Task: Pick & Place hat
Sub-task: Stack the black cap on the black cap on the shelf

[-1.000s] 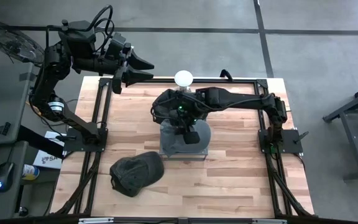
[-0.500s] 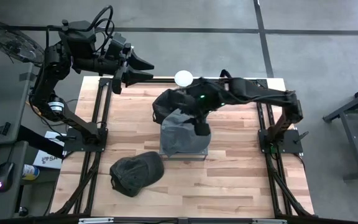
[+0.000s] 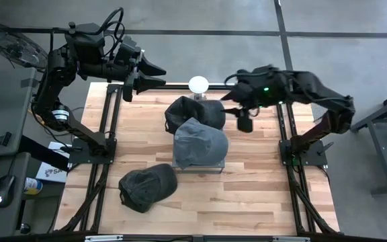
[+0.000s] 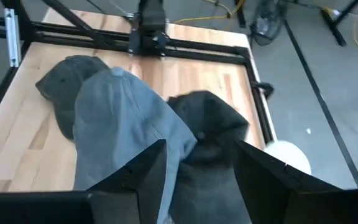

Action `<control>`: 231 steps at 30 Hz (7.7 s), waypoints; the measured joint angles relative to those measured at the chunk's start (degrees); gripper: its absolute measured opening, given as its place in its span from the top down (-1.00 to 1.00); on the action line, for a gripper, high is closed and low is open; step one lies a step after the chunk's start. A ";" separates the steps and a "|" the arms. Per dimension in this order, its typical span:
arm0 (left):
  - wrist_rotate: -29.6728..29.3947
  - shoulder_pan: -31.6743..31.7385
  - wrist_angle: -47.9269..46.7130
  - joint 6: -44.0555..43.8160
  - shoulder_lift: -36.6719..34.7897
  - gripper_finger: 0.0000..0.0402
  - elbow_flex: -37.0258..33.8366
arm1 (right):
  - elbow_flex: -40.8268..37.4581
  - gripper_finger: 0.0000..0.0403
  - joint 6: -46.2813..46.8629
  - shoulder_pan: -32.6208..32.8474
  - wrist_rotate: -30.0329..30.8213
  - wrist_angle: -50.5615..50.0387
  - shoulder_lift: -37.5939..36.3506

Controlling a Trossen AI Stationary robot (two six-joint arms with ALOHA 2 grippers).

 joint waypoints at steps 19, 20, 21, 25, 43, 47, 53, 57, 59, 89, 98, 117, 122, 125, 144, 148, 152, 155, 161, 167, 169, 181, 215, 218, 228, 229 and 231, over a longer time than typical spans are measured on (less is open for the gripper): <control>-5.85 -0.01 -11.42 -0.14 0.20 -0.06 -0.02 | -11.11 0.16 6.91 -2.10 -1.46 -10.66 -7.52; -5.91 -0.01 -12.02 -0.24 0.20 -0.06 -0.02 | -14.40 0.16 7.24 -2.08 -1.65 -8.14 -8.97; -6.30 -0.01 -12.70 -0.36 0.20 -0.06 -0.02 | -17.80 0.17 7.60 -2.08 -1.97 -5.46 -10.65; -8.68 -0.01 -16.61 -0.45 0.17 -0.06 -0.31 | -30.24 0.18 9.93 -2.08 -3.89 5.94 -16.79; -14.87 -13.03 -28.11 -14.57 0.00 -0.06 -24.10 | -54.62 0.17 16.80 -2.01 -4.77 16.52 -37.67; -15.53 -19.13 -29.80 -20.01 0.00 -0.06 -28.38 | -56.54 0.17 18.02 -2.01 -4.73 16.47 -40.76; -19.63 -27.93 -29.59 -28.28 -0.07 -0.06 -32.31 | -58.55 0.17 17.92 -2.01 -4.73 16.01 -43.77; -22.15 -33.58 -29.64 -34.79 -0.07 -0.06 -35.92 | -59.81 0.17 17.80 -2.01 -4.92 16.01 -45.12; -23.43 -36.18 -29.62 -38.48 -0.07 -0.06 -37.82 | -60.32 0.17 17.78 -2.01 -4.95 15.78 -45.57; -10.90 -55.65 -7.76 -65.05 0.02 -0.06 -62.78 | -72.61 0.17 23.87 -1.99 -11.68 19.76 -52.82; -8.13 -55.54 -2.47 -63.03 0.02 -0.06 -69.55 | -72.61 0.17 24.05 -1.99 -12.78 20.41 -52.83; -7.00 -55.52 9.86 -59.78 0.02 -0.06 -79.44 | -72.61 0.17 24.08 -1.99 -14.07 20.36 -52.82; -7.04 -55.52 12.58 -61.06 0.02 -0.06 -83.11 | -72.61 0.17 24.07 -1.99 -14.06 20.36 -52.82; -7.05 -55.52 12.91 -63.53 0.02 -0.06 -84.29 | -72.61 0.17 24.27 -1.99 -14.08 20.36 -52.67; -5.23 -55.51 18.46 -70.40 0.02 0.58 -91.66 | -72.59 0.17 25.51 -1.99 -14.30 20.33 -52.64; -5.27 -55.50 20.31 -71.02 0.02 0.89 -92.64 | -72.59 0.17 25.32 -1.99 -13.97 20.34 -52.64; -5.33 -55.50 21.45 -72.12 -0.04 0.95 -93.29 | -72.59 0.17 25.46 -2.01 -14.04 20.34 -52.65; -5.37 -55.48 21.74 -72.29 -0.04 0.97 -93.12 | -72.59 0.17 25.61 -2.00 -14.90 20.32 -52.64; -6.23 -55.48 20.79 -71.98 0.09 0.99 -89.01 | -72.59 0.17 25.37 -1.99 -14.31 20.34 -52.64; -9.84 -55.48 14.65 -70.45 0.09 0.99 -81.65 | -72.59 0.17 25.14 -1.99 -14.06 20.34 -52.64; -10.53 -55.48 11.86 -69.94 0.09 0.99 -79.09 | -72.59 0.17 25.14 -2.00 -14.06 20.34 -52.64; -13.49 -55.48 1.88 -66.86 0.09 1.00 -62.49 | -72.59 0.17 25.12 -1.99 -14.26 20.36 -52.64; -26.15 -55.46 -7.24 -60.89 0.02 1.00 -40.44 | -72.57 0.17 24.05 -1.99 -14.52 20.37 -52.64; -25.53 -55.48 -7.30 -59.39 0.02 1.00 -37.51 | -72.57 0.17 24.01 -2.01 -14.52 20.36 -52.64; -24.79 -55.47 -7.55 -53.57 0.02 1.00 -27.63 | -72.57 0.17 24.02 -1.99 -14.52 20.37 -52.64; -24.77 -55.48 -7.55 -53.12 0.02 1.00 -26.84 | -72.57 0.17 24.01 -1.99 -14.52 20.36 -52.64; -24.75 -55.48 -7.55 -52.51 0.02 1.00 -25.43 | -72.57 0.17 23.72 -1.99 -14.52 20.37 -52.64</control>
